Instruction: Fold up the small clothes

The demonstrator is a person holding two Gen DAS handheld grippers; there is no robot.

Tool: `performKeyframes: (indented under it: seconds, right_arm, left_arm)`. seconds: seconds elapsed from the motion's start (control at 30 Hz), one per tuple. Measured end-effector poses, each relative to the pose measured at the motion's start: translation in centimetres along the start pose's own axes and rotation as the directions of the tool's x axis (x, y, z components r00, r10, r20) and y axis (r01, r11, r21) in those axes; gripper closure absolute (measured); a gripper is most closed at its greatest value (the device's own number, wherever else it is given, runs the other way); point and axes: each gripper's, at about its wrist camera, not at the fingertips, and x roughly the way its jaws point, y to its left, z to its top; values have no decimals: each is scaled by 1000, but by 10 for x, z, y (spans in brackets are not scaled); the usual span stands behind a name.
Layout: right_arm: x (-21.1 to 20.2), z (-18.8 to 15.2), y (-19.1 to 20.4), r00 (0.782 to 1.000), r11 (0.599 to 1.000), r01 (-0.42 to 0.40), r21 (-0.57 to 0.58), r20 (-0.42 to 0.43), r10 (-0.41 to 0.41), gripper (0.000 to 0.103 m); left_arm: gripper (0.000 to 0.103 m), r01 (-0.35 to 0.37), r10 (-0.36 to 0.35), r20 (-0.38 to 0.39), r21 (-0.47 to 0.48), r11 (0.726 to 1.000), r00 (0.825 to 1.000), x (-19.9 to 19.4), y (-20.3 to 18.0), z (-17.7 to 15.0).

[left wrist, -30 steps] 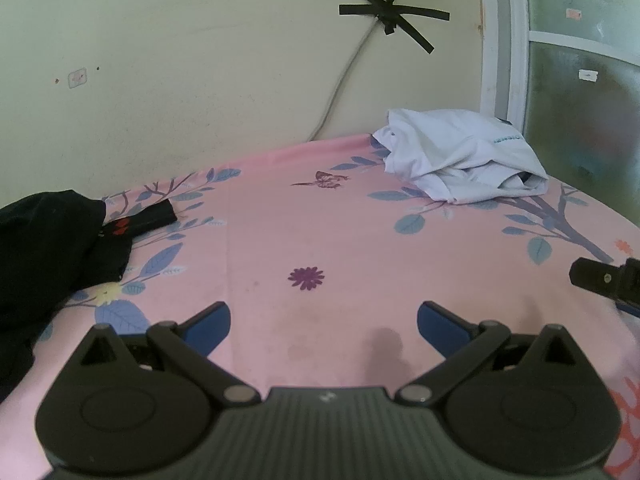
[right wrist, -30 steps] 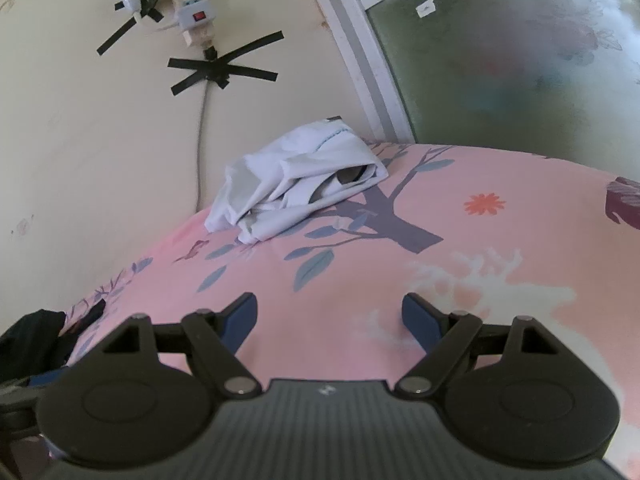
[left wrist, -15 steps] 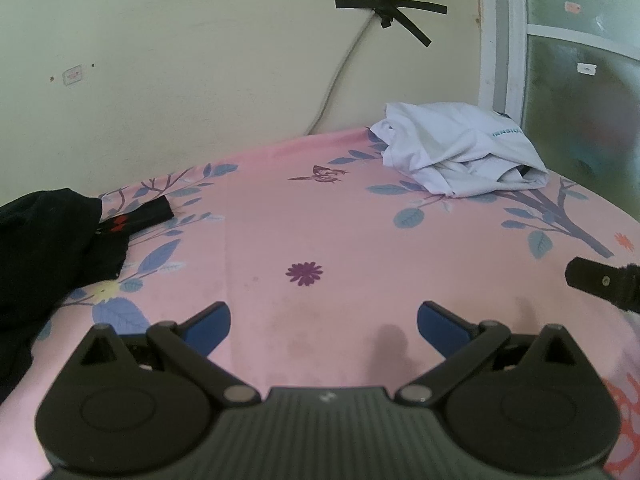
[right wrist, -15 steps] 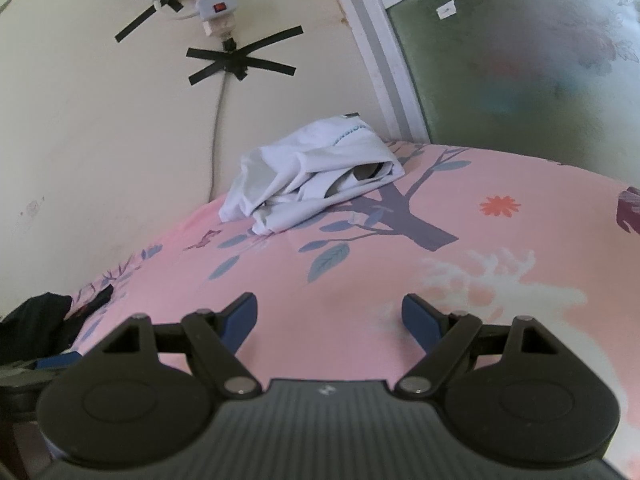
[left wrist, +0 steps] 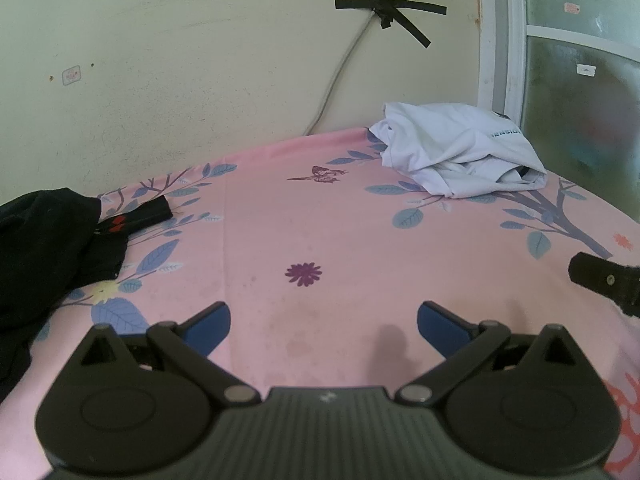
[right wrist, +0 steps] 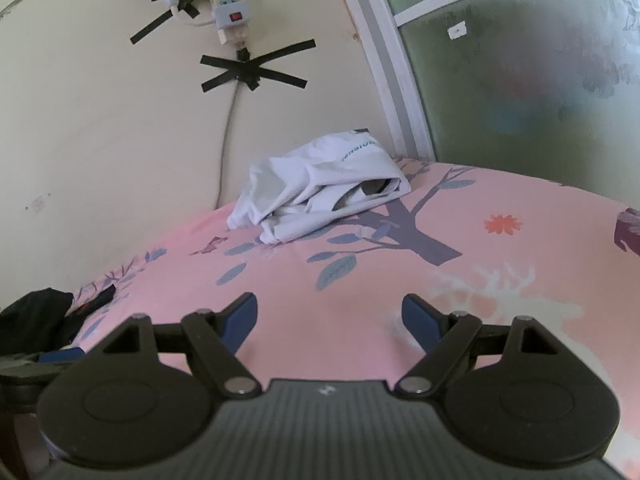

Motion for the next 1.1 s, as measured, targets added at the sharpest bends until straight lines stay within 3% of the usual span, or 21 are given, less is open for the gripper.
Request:
performKeyframes:
  seconds: [1.1]
  right_arm:
    - [-2,0,-2,1000,1000,-8,10,13,8,25]
  left_arm:
    - [0,2,-2,-2,-1,1000,1000,0,-1,0]
